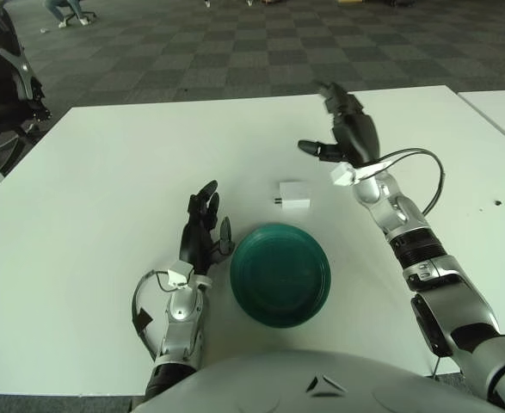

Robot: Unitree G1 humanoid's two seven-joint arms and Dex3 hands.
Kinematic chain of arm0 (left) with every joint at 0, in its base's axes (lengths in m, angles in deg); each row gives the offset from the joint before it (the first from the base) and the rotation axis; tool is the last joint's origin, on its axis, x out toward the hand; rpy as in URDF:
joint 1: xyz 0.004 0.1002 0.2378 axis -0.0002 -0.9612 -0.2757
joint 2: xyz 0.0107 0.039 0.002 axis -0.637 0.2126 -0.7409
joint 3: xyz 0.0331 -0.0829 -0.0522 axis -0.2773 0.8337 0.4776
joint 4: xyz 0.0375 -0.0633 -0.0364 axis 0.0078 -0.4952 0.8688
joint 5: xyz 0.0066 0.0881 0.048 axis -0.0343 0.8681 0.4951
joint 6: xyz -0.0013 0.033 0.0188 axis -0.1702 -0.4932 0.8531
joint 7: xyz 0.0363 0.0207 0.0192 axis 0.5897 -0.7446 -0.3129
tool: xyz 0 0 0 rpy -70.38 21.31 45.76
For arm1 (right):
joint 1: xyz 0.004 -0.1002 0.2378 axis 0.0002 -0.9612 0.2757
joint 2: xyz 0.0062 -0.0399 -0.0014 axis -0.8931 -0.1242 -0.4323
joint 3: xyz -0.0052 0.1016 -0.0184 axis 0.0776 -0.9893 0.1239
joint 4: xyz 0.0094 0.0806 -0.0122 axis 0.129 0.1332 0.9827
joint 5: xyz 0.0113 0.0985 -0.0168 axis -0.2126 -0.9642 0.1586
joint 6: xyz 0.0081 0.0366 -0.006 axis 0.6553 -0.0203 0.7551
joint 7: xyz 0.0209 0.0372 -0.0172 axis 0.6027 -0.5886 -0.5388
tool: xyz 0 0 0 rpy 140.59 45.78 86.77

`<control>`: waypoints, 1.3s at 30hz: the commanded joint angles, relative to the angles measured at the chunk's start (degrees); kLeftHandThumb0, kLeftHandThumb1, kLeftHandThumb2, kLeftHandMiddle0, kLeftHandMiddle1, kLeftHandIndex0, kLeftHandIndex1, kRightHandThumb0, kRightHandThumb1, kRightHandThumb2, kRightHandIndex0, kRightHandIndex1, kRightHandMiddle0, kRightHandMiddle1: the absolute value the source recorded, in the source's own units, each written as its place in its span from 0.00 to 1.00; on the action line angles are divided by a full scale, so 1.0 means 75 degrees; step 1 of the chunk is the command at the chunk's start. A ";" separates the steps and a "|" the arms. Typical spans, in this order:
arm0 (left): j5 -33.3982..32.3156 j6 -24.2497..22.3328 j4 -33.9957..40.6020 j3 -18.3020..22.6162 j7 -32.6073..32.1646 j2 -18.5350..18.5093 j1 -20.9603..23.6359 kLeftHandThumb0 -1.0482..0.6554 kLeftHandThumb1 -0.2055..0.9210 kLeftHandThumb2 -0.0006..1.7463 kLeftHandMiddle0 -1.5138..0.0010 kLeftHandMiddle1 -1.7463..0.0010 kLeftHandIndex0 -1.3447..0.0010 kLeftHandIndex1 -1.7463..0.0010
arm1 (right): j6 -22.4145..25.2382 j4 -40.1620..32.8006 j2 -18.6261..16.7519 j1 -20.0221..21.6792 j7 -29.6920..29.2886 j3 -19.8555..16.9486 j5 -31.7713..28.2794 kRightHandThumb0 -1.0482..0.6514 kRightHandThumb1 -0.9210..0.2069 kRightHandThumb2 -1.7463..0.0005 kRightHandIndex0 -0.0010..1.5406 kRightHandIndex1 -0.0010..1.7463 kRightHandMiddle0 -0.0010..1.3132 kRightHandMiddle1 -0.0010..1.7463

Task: Put the charger into the plate.

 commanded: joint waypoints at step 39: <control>-0.0959 -0.0075 -0.0858 -0.0033 0.0342 0.0513 -0.0288 0.10 1.00 0.50 0.78 0.99 0.97 0.49 | 0.1277 0.2200 0.0105 0.0786 0.1700 0.2314 0.1320 0.15 0.00 0.58 0.10 0.00 0.00 0.11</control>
